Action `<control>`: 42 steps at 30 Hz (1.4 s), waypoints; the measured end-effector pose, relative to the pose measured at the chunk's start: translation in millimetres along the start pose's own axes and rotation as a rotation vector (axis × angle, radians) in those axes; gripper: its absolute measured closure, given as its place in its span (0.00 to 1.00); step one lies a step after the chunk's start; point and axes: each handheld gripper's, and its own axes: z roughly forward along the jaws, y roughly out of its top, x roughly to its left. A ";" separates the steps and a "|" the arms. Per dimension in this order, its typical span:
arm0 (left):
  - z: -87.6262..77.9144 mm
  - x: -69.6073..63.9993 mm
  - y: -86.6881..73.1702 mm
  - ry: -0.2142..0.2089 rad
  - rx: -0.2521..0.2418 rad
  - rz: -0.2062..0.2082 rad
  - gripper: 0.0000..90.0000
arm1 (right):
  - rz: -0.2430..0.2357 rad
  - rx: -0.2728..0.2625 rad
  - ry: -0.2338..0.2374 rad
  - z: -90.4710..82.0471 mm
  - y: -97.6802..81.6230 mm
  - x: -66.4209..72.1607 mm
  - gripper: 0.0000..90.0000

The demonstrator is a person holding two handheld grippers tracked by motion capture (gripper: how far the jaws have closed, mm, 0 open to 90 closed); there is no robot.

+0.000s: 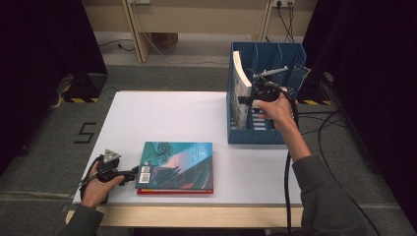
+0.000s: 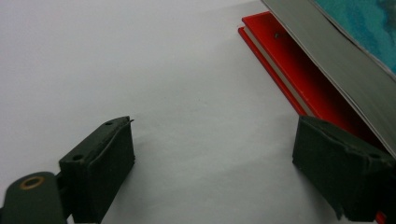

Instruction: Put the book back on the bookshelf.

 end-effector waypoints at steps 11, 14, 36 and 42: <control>0.1 -0.1 0.0 0.001 0.000 0.000 0.13 | -0.048 0.016 -0.003 10.6 -1.7 4.1 0.72; 0.1 -0.1 0.0 0.001 0.000 0.000 0.13 | -0.032 0.011 -0.035 15.1 2.7 3.6 0.73; 0.0 0.2 0.0 0.000 0.000 0.001 0.13 | 0.011 0.008 -0.050 33.0 19.7 -0.3 0.66; 0.0 0.1 0.0 0.000 0.000 0.001 0.13 | -0.004 0.032 -0.048 28.1 11.7 3.7 0.55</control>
